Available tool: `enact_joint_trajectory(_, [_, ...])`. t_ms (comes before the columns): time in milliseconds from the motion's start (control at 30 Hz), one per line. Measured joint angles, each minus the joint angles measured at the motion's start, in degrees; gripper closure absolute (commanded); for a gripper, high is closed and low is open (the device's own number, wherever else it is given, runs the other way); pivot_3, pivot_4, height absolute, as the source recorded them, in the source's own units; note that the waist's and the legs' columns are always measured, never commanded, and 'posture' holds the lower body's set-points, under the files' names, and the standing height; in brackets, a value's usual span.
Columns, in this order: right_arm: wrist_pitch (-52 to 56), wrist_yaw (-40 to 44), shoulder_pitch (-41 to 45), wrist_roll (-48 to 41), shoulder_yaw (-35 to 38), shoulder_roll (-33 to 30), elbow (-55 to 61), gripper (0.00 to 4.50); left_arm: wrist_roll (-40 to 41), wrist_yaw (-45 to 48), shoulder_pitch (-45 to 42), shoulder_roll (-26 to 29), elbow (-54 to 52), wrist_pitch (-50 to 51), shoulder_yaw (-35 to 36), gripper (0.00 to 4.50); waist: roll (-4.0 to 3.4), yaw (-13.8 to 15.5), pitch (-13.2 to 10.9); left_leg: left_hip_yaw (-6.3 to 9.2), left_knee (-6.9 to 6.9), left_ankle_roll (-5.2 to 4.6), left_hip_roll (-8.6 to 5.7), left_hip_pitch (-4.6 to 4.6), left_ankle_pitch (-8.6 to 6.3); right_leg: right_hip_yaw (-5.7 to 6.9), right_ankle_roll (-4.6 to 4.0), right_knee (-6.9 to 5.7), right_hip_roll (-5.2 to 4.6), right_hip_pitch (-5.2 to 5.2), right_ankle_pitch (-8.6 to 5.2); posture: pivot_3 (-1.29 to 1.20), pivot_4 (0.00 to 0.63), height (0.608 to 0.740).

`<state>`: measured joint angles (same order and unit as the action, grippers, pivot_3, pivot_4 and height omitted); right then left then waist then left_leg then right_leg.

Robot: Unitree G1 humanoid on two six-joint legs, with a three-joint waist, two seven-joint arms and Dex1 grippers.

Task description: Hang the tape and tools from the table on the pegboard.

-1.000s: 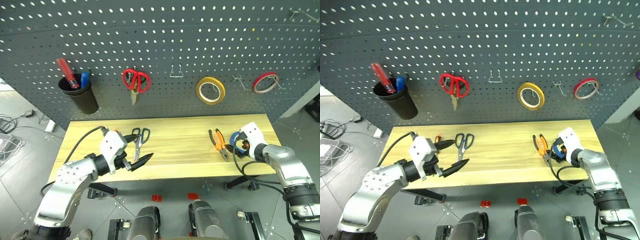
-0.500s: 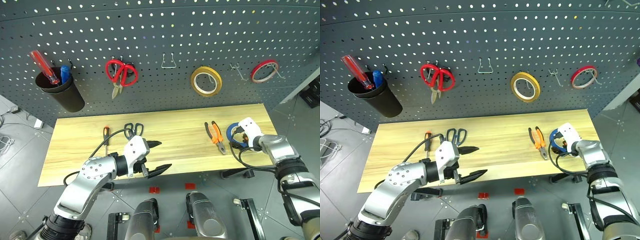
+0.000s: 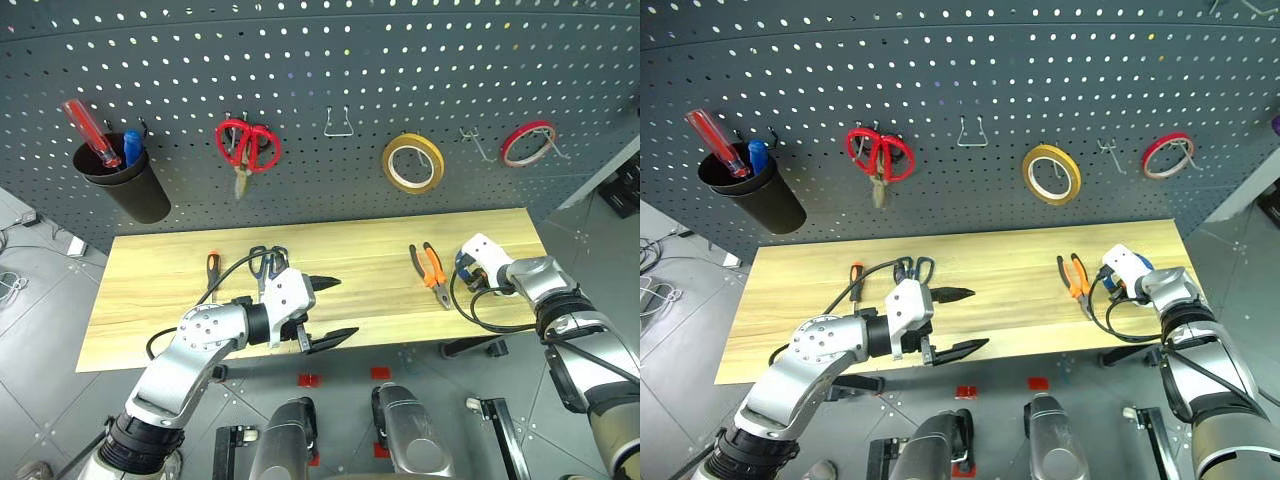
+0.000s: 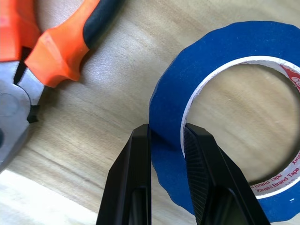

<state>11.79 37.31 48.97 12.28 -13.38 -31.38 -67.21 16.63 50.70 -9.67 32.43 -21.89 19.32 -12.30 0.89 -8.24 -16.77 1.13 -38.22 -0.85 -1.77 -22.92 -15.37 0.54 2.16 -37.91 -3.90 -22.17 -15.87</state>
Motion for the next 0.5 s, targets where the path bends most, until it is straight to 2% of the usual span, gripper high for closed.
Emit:
enact_joint_trajectory(100, [-1.15, -2.25, -1.35, -0.14, 1.39, -0.21, 1.29, 3.83, 0.05, -0.02, -0.28, -0.39, 0.00, 0.26, -0.04, 0.00, 0.01, 0.13, 0.00, 0.00, -0.05, 0.01, 0.00, 0.00, 0.00, 0.00, 0.03, -0.05, 0.00, 0.00, 0.02, -0.29, 0.279, 0.740])
enact_joint_trajectory(167, [-0.87, -2.90, -4.81, -0.94, 3.20, -1.58, 6.29, 3.83, 0.15, -0.09, -1.12, -1.20, 0.00, 0.37, -0.12, 0.00, -0.02, 0.46, -0.01, 0.02, -0.05, 0.01, -0.02, -0.05, 0.01, 0.01, 0.04, -0.06, 0.00, -0.04, 0.02, -0.30, 0.282, 0.740])
enact_joint_trajectory(333, [4.52, -6.37, -20.44, -3.32, 11.15, -6.92, 37.22, 3.83, 0.15, -1.41, -4.79, -3.53, 1.14, 0.00, 0.67, 0.00, -0.10, 0.28, -0.06, 0.01, 0.05, 0.04, 0.01, -0.15, 0.01, 0.01, 0.09, -0.03, 0.02, -0.14, 0.00, -0.33, 0.287, 0.740])
enact_joint_trajectory(400, [6.16, -9.27, -28.49, -3.59, 14.51, -6.50, 51.72, 3.83, 0.09, -1.80, -6.37, -4.71, 1.87, -0.79, 0.74, 0.00, -0.09, 0.10, -0.06, 0.00, 0.12, 0.06, 0.09, -0.10, 0.00, -0.01, 0.12, -0.02, 0.12, -0.15, -0.02, -0.34, 0.288, 0.740])
enact_joint_trajectory(500, [6.08, -14.16, -39.10, -3.08, 16.30, -2.28, 67.98, 3.83, 0.48, -2.19, -7.64, -6.04, 2.16, -1.55, 1.19, 0.00, -0.09, -0.20, -0.07, 0.00, 0.16, 0.16, 0.28, -0.04, 0.03, -0.07, 0.13, -0.07, 0.32, -0.16, -0.02, -0.36, 0.290, 0.740])
